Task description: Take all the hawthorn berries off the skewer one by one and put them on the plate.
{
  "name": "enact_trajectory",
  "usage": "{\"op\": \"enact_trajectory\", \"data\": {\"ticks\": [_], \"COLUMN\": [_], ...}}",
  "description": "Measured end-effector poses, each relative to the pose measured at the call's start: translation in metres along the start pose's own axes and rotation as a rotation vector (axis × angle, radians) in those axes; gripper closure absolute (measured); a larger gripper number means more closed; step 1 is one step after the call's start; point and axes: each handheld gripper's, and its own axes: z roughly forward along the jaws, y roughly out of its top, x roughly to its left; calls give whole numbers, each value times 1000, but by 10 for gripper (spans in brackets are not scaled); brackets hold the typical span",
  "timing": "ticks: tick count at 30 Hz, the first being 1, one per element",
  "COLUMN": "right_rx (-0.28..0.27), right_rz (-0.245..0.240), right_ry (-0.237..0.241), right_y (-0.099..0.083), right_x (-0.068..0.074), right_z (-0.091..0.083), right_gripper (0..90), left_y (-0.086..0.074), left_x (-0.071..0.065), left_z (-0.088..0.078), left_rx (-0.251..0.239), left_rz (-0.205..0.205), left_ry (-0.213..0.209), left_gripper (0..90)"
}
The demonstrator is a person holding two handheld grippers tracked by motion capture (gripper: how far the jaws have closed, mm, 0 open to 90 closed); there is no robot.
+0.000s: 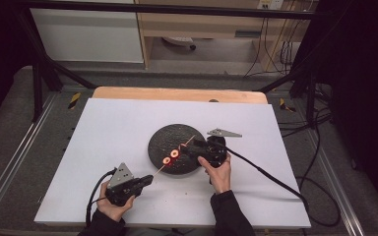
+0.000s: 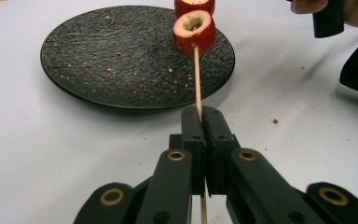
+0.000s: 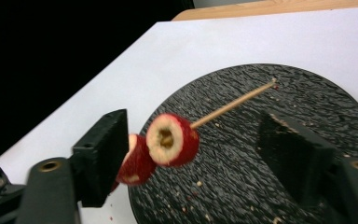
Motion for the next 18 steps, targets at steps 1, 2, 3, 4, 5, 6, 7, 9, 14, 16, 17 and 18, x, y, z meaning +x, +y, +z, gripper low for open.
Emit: {"op": "enact_trajectory", "data": {"ticks": [1,2,3,4,5,6,7,9,14,16,17,18], "right_rx": [-4,-9,-12,-13,-13,-17,-16,-14,5,7,7,6], "right_rz": [6,15,22,29,29,43,50,55,91,99,106,115], "right_ry": [4,7,10,17,17,29,35,43,97,105,109,118], "right_y": [0,0,0,0,0,1,0,0,-2,-2,-1,-1], "right_x": [0,-1,-1,-2,-2,-2,-3,-3,-3,-2,-2,-2], "right_z": [1,2,2,3,3,4,5,6,8,8,8,7], "right_gripper": [321,339,366,388,388,417,435,448,559,576,593,620], "left_y": [0,0,0,0,0,0,0,0,0,0,0,0], "left_x": [0,0,0,-1,-1,-1,-1,-2,-3,-3,-3,-3], "left_z": [0,0,0,-1,-1,-1,-1,-1,-1,-1,-1,-1], "left_rx": [-2,-4,-6,-8,-9,-9,-12,-16,-22,-23,-26,-30], "left_rz": [-1,-2,-2,-2,-3,-2,0,1,3,3,4,6], "left_ry": [-1,-1,-2,-3,-3,-4,-4,-6,-3,-2,-2,-1], "left_gripper": [882,882,882,882,882,881,882,882,882,882,882,882]}}
